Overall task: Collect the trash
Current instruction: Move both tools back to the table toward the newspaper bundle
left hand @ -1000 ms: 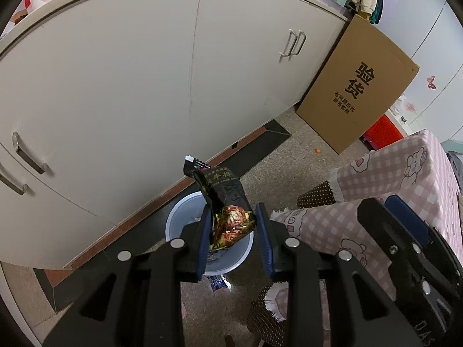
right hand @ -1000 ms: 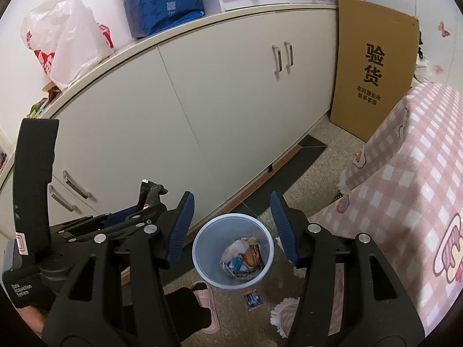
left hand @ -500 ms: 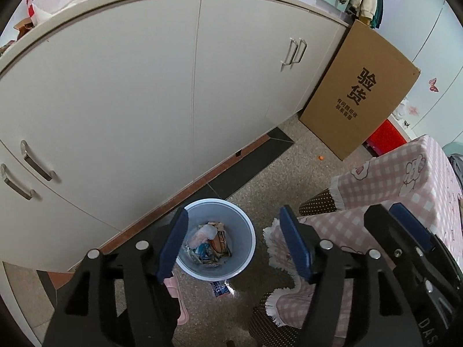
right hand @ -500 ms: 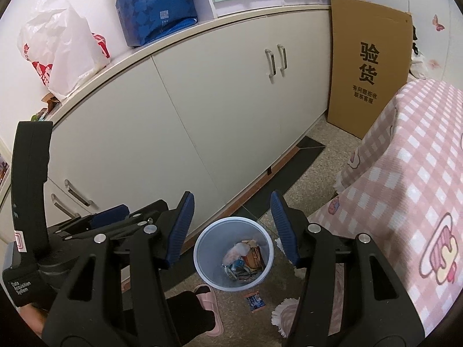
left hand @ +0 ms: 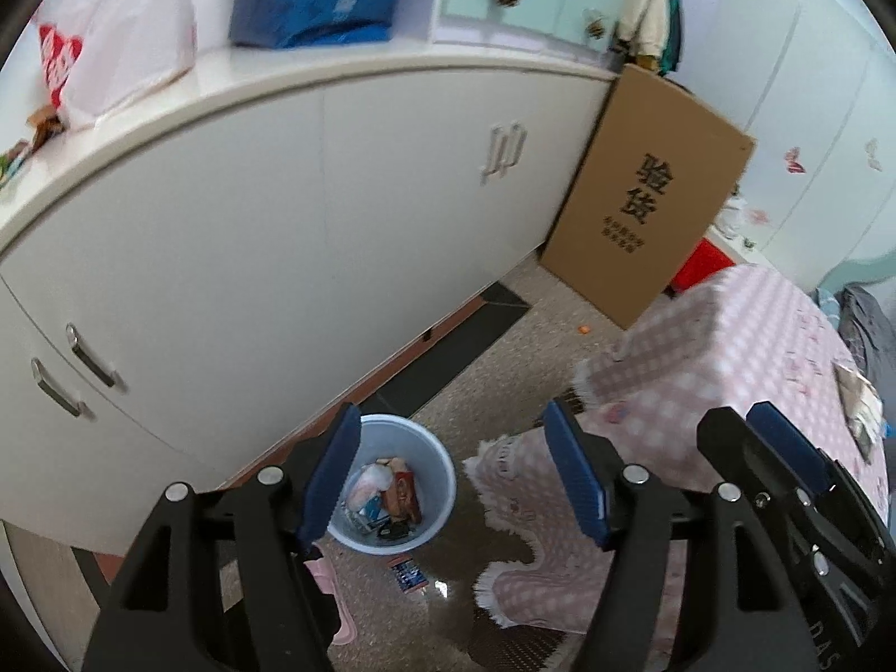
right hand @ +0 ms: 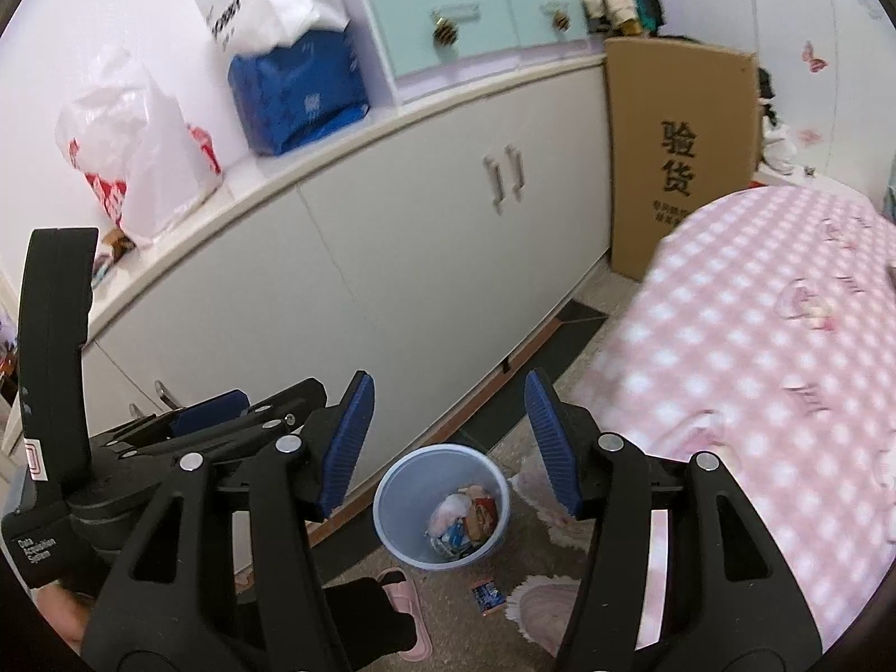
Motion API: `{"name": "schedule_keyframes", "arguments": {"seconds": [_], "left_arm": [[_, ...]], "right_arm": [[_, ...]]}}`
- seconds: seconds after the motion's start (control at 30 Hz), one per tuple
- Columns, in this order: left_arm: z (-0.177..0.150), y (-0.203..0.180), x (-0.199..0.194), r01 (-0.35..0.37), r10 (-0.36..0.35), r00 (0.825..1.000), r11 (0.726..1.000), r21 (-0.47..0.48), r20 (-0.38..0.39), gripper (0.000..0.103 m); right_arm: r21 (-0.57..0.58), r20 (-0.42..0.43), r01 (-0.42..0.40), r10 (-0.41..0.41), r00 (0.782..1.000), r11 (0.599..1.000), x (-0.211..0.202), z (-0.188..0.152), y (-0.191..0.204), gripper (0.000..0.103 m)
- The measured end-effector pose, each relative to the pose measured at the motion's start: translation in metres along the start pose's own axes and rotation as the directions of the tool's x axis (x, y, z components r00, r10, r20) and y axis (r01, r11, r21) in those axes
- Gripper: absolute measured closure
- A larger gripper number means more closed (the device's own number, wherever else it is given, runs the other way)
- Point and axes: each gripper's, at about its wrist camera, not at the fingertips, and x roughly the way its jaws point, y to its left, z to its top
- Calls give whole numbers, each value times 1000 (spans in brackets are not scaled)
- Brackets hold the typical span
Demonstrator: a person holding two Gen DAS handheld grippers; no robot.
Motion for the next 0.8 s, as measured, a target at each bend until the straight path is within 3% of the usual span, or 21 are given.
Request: {"name": "schedule_keyframes", "arguments": {"seconds": [0.37, 0.63, 0.8], "left_arm": [[-22, -135, -46, 100, -109, 993, 977, 190, 38, 34], [-47, -266, -53, 197, -217, 976, 906, 375, 11, 29], [-59, -338, -35, 259, -274, 961, 867, 426, -29, 29]], "right_arm": [[112, 119, 115, -128, 985, 987, -111, -6, -97, 43], [239, 143, 236, -274, 951, 942, -174, -21, -200, 42], [327, 135, 310, -369, 920, 893, -205, -29, -275, 42]]}}
